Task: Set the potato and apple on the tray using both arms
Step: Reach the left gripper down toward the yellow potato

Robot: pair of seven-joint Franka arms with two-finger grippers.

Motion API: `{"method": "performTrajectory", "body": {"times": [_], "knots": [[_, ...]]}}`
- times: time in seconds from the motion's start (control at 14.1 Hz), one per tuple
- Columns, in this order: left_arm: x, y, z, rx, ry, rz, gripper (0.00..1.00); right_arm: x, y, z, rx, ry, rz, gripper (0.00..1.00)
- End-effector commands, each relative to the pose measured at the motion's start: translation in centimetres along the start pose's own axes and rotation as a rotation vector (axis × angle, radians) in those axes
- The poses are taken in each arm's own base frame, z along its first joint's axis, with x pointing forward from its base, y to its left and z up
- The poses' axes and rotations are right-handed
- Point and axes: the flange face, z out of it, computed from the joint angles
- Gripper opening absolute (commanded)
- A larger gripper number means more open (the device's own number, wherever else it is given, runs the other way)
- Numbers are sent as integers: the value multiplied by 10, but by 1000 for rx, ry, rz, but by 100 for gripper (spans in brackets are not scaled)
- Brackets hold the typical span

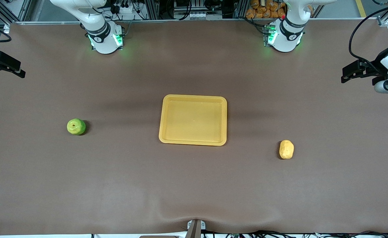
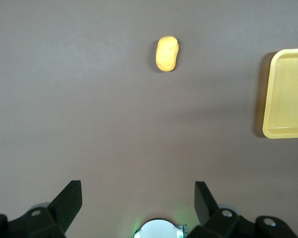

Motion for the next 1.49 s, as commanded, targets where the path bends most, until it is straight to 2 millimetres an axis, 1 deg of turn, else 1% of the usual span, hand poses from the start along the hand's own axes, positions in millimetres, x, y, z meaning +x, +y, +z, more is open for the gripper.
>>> {"method": "performTrajectory", "body": {"times": [0.0, 0.21, 0.28, 0.35, 0.5, 0.57, 0.71, 0.78, 0.92, 0.99, 1.06, 1.2, 1.27, 1.34, 1.42], "knots": [[2, 0, 1, 18, 5, 1, 100, -2, 3, -1, 6, -2, 15, 100], [5, 4, -5, 21, 39, 10, 100, -2, 3, -1, 6, -2, 15, 100], [9, -1, 7, 17, 16, 0, 100, -2, 3, -1, 6, -2, 15, 100], [16, -11, 21, 14, -11, -17, 100, -2, 4, -1, 6, -2, 16, 100], [20, -32, 27, 11, -17, -45, 100, -2, 3, -1, 6, -2, 15, 100], [23, -35, 34, 8, -31, -54, 100, -1, 3, 0, 8, -3, 14, 100], [25, -31, 36, -3, -33, -48, 100, 0, 3, -1, 7, 0, 14, 100], [31, -30, 47, -5, -53, -47, 100, 0, 3, -1, 6, 1, 15, 100], [49, -34, 86, -15, -118, -47, 100, 1, 7, -2, 15, 8, 22, 100], [55, -36, 101, -20, -142, -33, 100, 2, 13, -2, 17, 13, 34, 100], [66, -35, 118, -27, -147, -29, 100, 5, 16, 1, 20, 14, 40, 100], [91, -31, 139, -68, -64, -42, 100, 7, 15, 3, 25, 11, 38, 100], [104, -37, 151, -58, -9, -63, 100, 7, 16, 3, 25, 11, 39, 100], [114, -45, 169, -56, 11, -74, 100, 8, 16, 5, 25, 8, 40, 100], [122, -41, 191, -57, 4, -69, 100, 8, 16, 5, 23, 7, 40, 100]]}}
